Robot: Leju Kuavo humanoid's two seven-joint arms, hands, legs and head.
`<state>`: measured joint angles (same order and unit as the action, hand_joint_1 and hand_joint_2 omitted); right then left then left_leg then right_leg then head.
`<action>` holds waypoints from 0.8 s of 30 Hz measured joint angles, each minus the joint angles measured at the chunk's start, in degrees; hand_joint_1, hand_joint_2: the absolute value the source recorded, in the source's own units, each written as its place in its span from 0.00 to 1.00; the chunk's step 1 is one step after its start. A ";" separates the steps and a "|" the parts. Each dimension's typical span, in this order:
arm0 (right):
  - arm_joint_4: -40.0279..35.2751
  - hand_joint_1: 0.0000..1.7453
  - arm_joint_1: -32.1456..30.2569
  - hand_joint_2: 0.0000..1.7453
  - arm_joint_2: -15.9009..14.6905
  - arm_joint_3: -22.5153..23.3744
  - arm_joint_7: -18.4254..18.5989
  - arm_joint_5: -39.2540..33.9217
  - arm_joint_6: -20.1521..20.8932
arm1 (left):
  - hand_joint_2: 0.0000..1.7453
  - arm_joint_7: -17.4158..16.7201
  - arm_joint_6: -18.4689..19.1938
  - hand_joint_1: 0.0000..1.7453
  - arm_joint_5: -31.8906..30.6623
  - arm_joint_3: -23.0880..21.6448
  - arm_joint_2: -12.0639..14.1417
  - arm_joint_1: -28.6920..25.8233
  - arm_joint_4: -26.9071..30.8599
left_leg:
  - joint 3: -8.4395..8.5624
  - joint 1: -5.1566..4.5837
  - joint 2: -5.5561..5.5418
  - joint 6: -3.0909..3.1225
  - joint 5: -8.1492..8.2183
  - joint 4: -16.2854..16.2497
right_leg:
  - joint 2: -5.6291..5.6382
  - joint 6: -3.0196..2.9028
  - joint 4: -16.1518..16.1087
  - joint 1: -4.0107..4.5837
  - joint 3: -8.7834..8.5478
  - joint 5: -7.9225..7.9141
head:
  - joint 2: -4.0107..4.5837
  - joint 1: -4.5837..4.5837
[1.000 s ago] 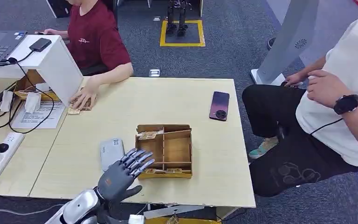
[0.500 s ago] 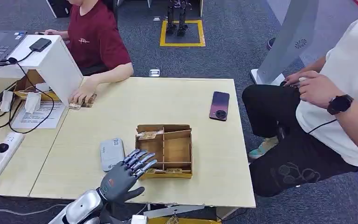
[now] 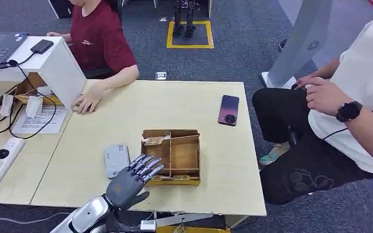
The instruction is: Pass the card to the sensor for recognition and then transmit it.
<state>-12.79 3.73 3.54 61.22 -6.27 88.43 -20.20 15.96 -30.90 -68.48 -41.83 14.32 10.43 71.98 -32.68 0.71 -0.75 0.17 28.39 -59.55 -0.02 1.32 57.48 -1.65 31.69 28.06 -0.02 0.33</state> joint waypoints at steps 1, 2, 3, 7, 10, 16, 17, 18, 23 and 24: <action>0.00 0.00 0.00 1.00 0.00 0.00 -0.13 0.02 -0.09 | 1.00 0.00 -0.07 0.00 -0.11 0.00 -0.07 0.03 -0.33 | 0.00 0.00 0.00 0.00 0.00 0.00 | 0.00 0.00 0.00 0.00 0.00 0.00 | 0.00 0.00; 0.00 0.00 0.00 1.00 0.00 0.00 -0.22 0.02 -0.17 | 1.00 0.00 -0.09 0.00 -0.18 0.00 -0.13 0.08 -0.70 | 0.00 0.00 0.00 0.00 0.00 0.00 | 0.00 0.00 0.00 0.00 0.00 0.00 | 0.00 0.00; 0.00 0.00 0.00 1.00 0.00 0.00 -0.39 0.02 -0.28 | 1.00 0.00 -0.15 0.00 -0.33 0.00 -0.17 0.12 -1.14 | 0.00 0.00 0.00 0.00 0.00 0.00 | 0.00 0.00 0.00 0.00 0.00 0.00 | 0.00 0.00; 0.00 0.00 0.01 1.00 0.00 0.00 -0.57 0.04 -0.52 | 1.00 -0.42 -0.22 0.00 -0.35 0.00 -0.46 0.28 -2.41 | 0.00 0.00 0.00 0.00 0.00 0.00 | 0.00 0.00 0.00 0.00 0.00 0.00 | 0.02 0.00; 0.00 0.00 0.01 1.00 -0.02 0.00 -0.74 0.07 -0.55 | 1.00 -0.68 -0.26 0.00 -0.13 0.00 -0.68 0.56 -3.32 | 0.00 0.00 0.00 0.00 0.00 0.00 | 0.00 0.00 0.00 0.00 0.00 0.00 | 0.00 0.00; 0.00 0.00 0.01 1.00 -0.02 0.00 -0.87 0.07 -0.66 | 1.00 -0.48 0.22 1.00 0.24 0.00 -0.79 0.74 -3.91 | 0.00 0.00 0.00 0.00 0.00 0.00 | 0.00 0.00 0.00 0.00 0.00 0.00 | 0.00 0.00; 0.00 0.00 0.01 1.00 -0.02 0.00 -0.87 0.07 -0.66 | 1.00 -0.26 0.46 1.00 0.66 0.00 -0.81 0.73 -3.98 | 0.00 0.00 0.00 0.00 0.00 0.00 | 0.00 0.00 0.00 0.00 0.00 0.00 | 0.00 0.00; 0.00 0.00 0.01 1.00 -0.02 0.00 -0.87 0.07 -0.66 | 1.00 0.30 0.96 1.00 1.40 0.00 -0.81 0.74 -3.98 | 0.00 0.00 0.00 0.00 0.00 0.00 | 0.00 0.00 0.00 0.00 0.00 0.00 | 0.00 0.00; 0.00 0.00 0.02 1.00 -0.09 0.00 -0.87 0.11 -0.74 | 1.00 1.09 1.51 1.00 3.13 0.02 -0.94 1.08 -3.98 | 0.01 0.00 -0.01 0.00 0.00 0.00 | 0.00 0.00 0.00 0.00 -0.02 0.00 | 0.00 0.00; 0.00 0.00 0.03 1.00 -0.09 0.00 -0.87 0.11 -0.74 | 1.00 1.14 1.51 1.00 3.17 0.04 -1.01 1.18 -3.98 | 0.01 0.00 -0.01 0.00 0.00 0.00 | 0.00 0.00 0.00 0.00 -0.03 0.00 | 0.00 0.00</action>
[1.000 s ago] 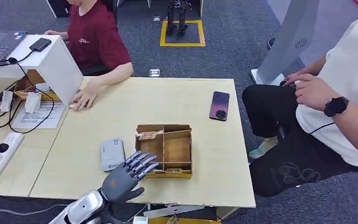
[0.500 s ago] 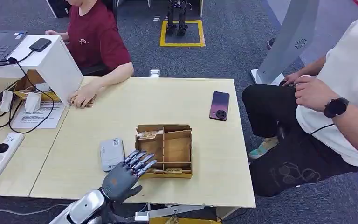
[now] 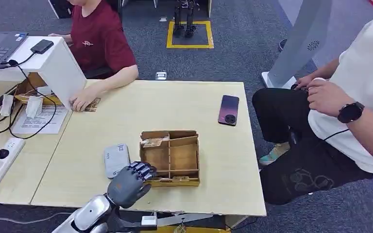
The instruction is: Pass the card to the sensor for recognition and then transmit it.
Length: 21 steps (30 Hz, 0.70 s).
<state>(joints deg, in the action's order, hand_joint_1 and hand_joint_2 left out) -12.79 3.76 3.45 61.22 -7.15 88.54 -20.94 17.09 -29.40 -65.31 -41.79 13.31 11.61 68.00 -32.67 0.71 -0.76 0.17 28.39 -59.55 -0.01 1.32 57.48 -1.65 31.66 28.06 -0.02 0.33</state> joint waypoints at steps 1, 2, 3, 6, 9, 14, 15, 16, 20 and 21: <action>0.00 0.00 0.00 1.00 0.00 0.00 0.00 -0.02 0.00 | 1.00 0.07 0.00 1.00 0.04 0.00 -0.02 0.11 0.00 | 0.00 0.00 0.00 0.00 0.00 0.00 | 0.00 0.00 0.00 0.00 0.00 0.00 | 0.00 0.00; 0.00 0.00 -0.01 1.00 0.00 0.00 0.00 0.00 0.00 | 1.00 0.07 0.00 1.00 0.09 0.00 0.00 0.20 0.00 | 0.01 0.00 0.00 0.00 0.00 0.00 | 0.00 0.00 0.00 0.00 0.00 0.00 | 0.00 0.00; 0.00 0.00 0.00 1.00 0.00 0.00 0.00 0.00 0.00 | 1.00 0.07 0.00 1.00 0.11 0.00 0.00 0.26 0.00 | 0.01 0.00 0.00 0.00 0.00 0.00 | 0.00 0.00 0.00 0.00 0.00 0.00 | 0.00 0.00; 0.00 0.00 0.00 1.00 -0.02 0.00 0.00 0.00 0.00 | 1.00 0.09 0.18 1.00 0.15 0.00 0.00 0.45 0.00 | 0.02 0.00 0.00 0.00 0.00 0.00 | 0.00 0.00 0.00 0.00 -0.02 0.00 | 0.00 0.00; 0.00 0.00 -0.01 1.00 -0.02 0.00 0.00 0.00 0.00 | 1.00 0.17 0.33 1.00 0.17 0.00 0.00 0.54 0.00 | 0.03 0.00 0.00 0.00 0.00 0.00 | 0.00 0.00 0.00 0.00 -0.03 0.00 | 0.00 0.02; 0.00 0.00 0.00 1.00 -0.04 0.00 0.18 0.02 0.02 | 1.00 0.22 0.59 1.00 0.72 0.00 -0.09 0.55 0.00 | 0.05 0.00 0.00 0.00 0.00 0.00 | 0.00 0.00 0.00 0.00 -0.06 0.00 | 0.00 0.00; 0.00 0.00 0.00 1.00 -0.04 0.00 0.24 0.02 0.04 | 1.00 0.22 0.59 1.00 0.74 0.00 -0.09 0.55 0.00 | 0.05 0.00 0.00 0.00 0.00 0.00 | 0.00 0.00 0.00 0.00 -0.06 0.00 | 0.00 0.00; 0.00 0.00 0.00 1.00 -0.04 0.00 0.28 0.02 0.04 | 1.00 0.22 0.61 1.00 0.79 0.00 -0.09 0.55 0.00 | 0.06 0.00 0.00 0.00 0.00 0.00 | 0.00 0.00 0.00 0.00 -0.06 0.00 | 0.00 0.00; 0.00 0.00 0.01 1.00 -0.04 -0.02 0.44 0.04 0.07 | 1.00 0.48 0.68 1.00 1.36 0.00 -0.09 0.54 0.00 | 0.07 0.00 0.00 0.00 0.00 0.00 | -0.01 0.00 0.00 0.00 -0.07 0.00 | 0.00 0.02; 0.00 0.00 0.01 1.00 -0.04 -0.02 0.44 0.04 0.07 | 1.00 0.63 0.74 1.00 1.53 0.00 -0.09 0.54 0.00 | 0.07 0.00 0.00 0.00 0.00 0.00 | -0.01 0.00 0.00 0.00 -0.07 -0.01 | 0.00 0.00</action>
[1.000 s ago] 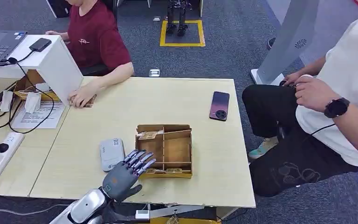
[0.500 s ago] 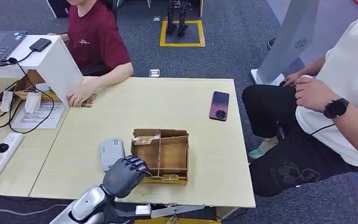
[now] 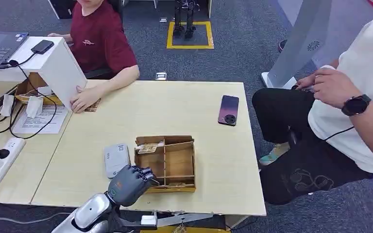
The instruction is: Pass the card to the sensor for recognition and then transmit it.
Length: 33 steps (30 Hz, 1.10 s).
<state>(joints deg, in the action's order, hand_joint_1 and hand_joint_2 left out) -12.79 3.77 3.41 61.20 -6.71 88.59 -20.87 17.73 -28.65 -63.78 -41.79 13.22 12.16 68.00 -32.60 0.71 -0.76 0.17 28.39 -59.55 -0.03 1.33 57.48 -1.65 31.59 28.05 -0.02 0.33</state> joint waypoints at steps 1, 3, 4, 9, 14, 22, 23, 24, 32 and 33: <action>0.00 0.00 -0.01 1.00 0.00 0.00 0.00 0.02 0.02 | 1.00 0.24 0.04 1.00 0.35 0.00 0.00 0.00 0.00 | 0.00 0.00 0.00 0.00 0.00 0.00 | 0.00 0.00 0.00 0.00 0.00 0.00 | 0.00 0.02; 0.00 0.00 -0.01 1.00 0.00 -0.02 0.00 0.02 0.04 | 1.00 1.27 0.11 1.00 2.10 0.04 -0.02 0.00 0.13 | 0.01 0.00 0.00 0.00 0.00 0.00 | 0.00 0.00 0.00 0.00 0.00 0.00 | 0.00 0.02; 0.00 0.00 -0.01 1.00 0.00 -0.02 0.00 0.02 0.04 | 1.00 1.72 0.30 1.00 3.01 0.11 -0.09 0.00 0.54 | 0.01 0.00 0.00 0.01 -0.01 0.00 | 0.00 0.00 0.00 0.00 0.00 0.00 | 0.00 0.00; 0.00 0.00 -0.02 1.00 0.00 -0.04 0.00 0.02 0.02 | 1.00 2.16 1.46 1.00 4.39 0.31 -0.09 -0.04 2.58 | -0.02 0.00 -0.01 0.01 -0.01 0.00 | 0.00 0.00 0.00 0.00 0.01 0.00 | 0.00 0.00; 0.00 0.00 0.00 1.00 0.00 -0.07 0.00 0.04 0.04 | 1.00 2.62 1.55 1.00 4.90 0.42 -0.07 -0.08 4.57 | -0.04 -0.01 -0.06 0.01 -0.01 -0.01 | -0.04 0.00 0.00 -0.01 0.01 0.00 | 0.00 0.00; 0.00 0.00 -0.03 1.00 0.00 -0.09 -0.02 0.04 0.04 | 1.00 2.64 1.64 1.00 5.16 0.46 -0.07 -0.07 6.75 | -0.03 -0.02 -0.05 0.01 -0.01 -0.01 | -0.04 0.00 0.00 -0.02 0.01 0.00 | 0.00 0.00; 0.00 0.00 -0.02 1.00 0.00 -0.09 -0.02 0.04 0.04 | 1.00 2.64 1.64 1.00 5.16 0.46 -0.07 -0.08 6.80 | -0.03 -0.02 -0.05 0.01 -0.01 -0.01 | -0.04 0.00 0.00 -0.02 0.01 0.00 | 0.00 0.02; 0.00 0.00 -0.02 1.00 0.00 -0.09 -0.02 0.04 0.04 | 1.00 2.64 1.64 1.00 5.20 0.46 -0.07 -0.08 6.86 | -0.03 -0.02 -0.05 0.01 -0.01 -0.01 | -0.04 0.00 0.00 -0.01 0.01 0.00 | 0.00 0.00; 0.00 0.00 -0.01 1.00 0.02 -0.13 -0.11 0.07 -0.02 | 1.00 3.04 1.62 1.00 5.73 0.57 0.00 -0.03 8.81 | -0.04 -0.02 -0.05 0.02 -0.01 -0.01 | -0.04 0.00 0.00 -0.02 0.01 0.00 | 0.00 0.00; 0.00 0.00 -0.01 1.00 0.02 -0.15 -0.20 0.07 -0.04 | 1.00 3.06 1.62 1.00 5.73 0.57 0.04 -0.04 8.87 | -0.04 -0.02 -0.05 0.02 -0.01 -0.01 | -0.04 0.00 0.00 -0.02 0.01 0.00 | 0.00 0.00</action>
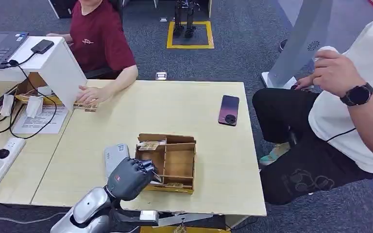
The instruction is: Pass the card to the sensor for recognition and then transmit it.
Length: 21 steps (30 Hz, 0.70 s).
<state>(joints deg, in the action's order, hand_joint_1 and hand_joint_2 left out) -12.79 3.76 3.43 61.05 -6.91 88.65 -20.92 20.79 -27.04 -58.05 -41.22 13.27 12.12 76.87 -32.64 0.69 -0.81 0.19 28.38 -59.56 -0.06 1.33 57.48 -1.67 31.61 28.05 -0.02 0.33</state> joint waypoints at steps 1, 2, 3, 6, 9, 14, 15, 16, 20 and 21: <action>0.00 0.00 0.00 1.00 0.00 0.00 -0.11 0.00 0.00 | 1.00 0.02 0.00 1.00 0.04 0.02 0.07 0.00 0.07 | 0.00 0.00 0.00 0.00 0.00 0.00 | 0.00 0.00 0.00 0.00 0.00 0.00 | 0.00 0.00; 0.00 0.00 0.00 1.00 0.00 0.00 -0.11 0.00 0.00 | 1.00 0.02 -0.07 1.00 0.13 0.04 0.07 0.00 0.07 | 0.00 0.00 0.00 0.00 0.00 0.00 | 0.00 0.00 0.00 0.00 0.00 0.00 | 0.00 0.00; 0.00 0.00 0.00 1.00 0.00 -0.02 -0.11 0.02 0.00 | 1.00 -0.02 -0.18 1.00 0.33 0.20 0.07 0.00 0.09 | 0.00 0.00 0.00 0.00 0.00 0.00 | 0.00 0.00 0.00 0.00 0.00 0.00 | 0.00 0.02; 0.00 0.00 0.00 1.00 0.00 -0.09 -0.20 0.07 -0.02 | 1.00 -1.14 -0.68 1.00 1.47 1.33 0.04 0.58 0.55 | 0.00 0.00 0.00 0.00 -0.01 0.00 | 0.00 0.00 0.00 0.00 0.02 0.00 | 0.00 0.00; 0.00 0.00 0.16 1.00 0.00 -0.33 -0.33 0.09 -0.09 | 1.00 -3.48 -1.05 1.00 1.27 3.37 -0.46 2.68 0.57 | 0.00 0.01 -0.01 0.02 -0.05 0.00 | -0.01 0.03 0.00 0.00 0.02 -0.04 | 0.00 0.02; 0.00 0.00 0.43 1.00 0.00 -0.42 -0.33 0.09 -0.09 | 1.00 -4.59 -1.05 1.00 0.90 6.19 -1.27 5.74 0.52 | 0.01 0.00 0.00 0.03 -0.07 -0.01 | 0.02 0.05 0.00 0.00 0.01 -0.09 | 0.00 0.00; 0.00 0.00 0.44 1.00 0.00 -0.44 -0.31 0.09 -0.09 | 1.00 -4.68 -1.05 1.00 0.83 6.43 -1.36 5.96 0.46 | 0.00 0.00 0.00 0.03 -0.07 -0.01 | 0.02 0.05 0.00 0.00 0.02 -0.09 | 0.00 0.00; 0.00 0.00 0.44 1.00 0.00 -0.46 -0.31 0.09 -0.07 | 1.00 -4.83 -1.05 1.00 0.79 6.77 -1.49 6.16 0.31 | -0.01 0.00 0.01 0.03 -0.07 -0.01 | 0.02 0.06 0.00 0.00 0.02 -0.09 | 0.00 0.00; 0.00 0.00 0.38 1.00 0.00 -1.05 -0.26 0.09 -0.07 | 1.00 -7.39 -1.48 1.00 -0.07 8.52 -2.07 7.47 -0.98 | -0.02 0.00 0.01 0.03 -0.07 -0.01 | 0.02 0.06 0.00 0.00 0.03 -0.09 | 0.00 0.00; 0.00 0.00 0.35 1.00 0.00 -1.16 -0.26 0.09 -0.07 | 1.00 -7.80 -1.90 1.00 -0.11 9.18 -2.27 7.88 -1.73 | -0.02 0.00 0.01 0.03 -0.07 -0.01 | 0.02 0.06 0.00 0.00 0.03 -0.09 | 0.00 0.00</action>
<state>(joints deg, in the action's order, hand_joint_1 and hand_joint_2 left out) -12.79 4.11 3.43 59.89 -7.17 88.74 -20.98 12.98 -28.94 -58.16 -32.04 10.99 20.00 75.14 -32.65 0.69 -0.81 0.21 28.31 -59.57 -0.04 1.38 57.48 -1.67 31.64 27.96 -0.02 0.33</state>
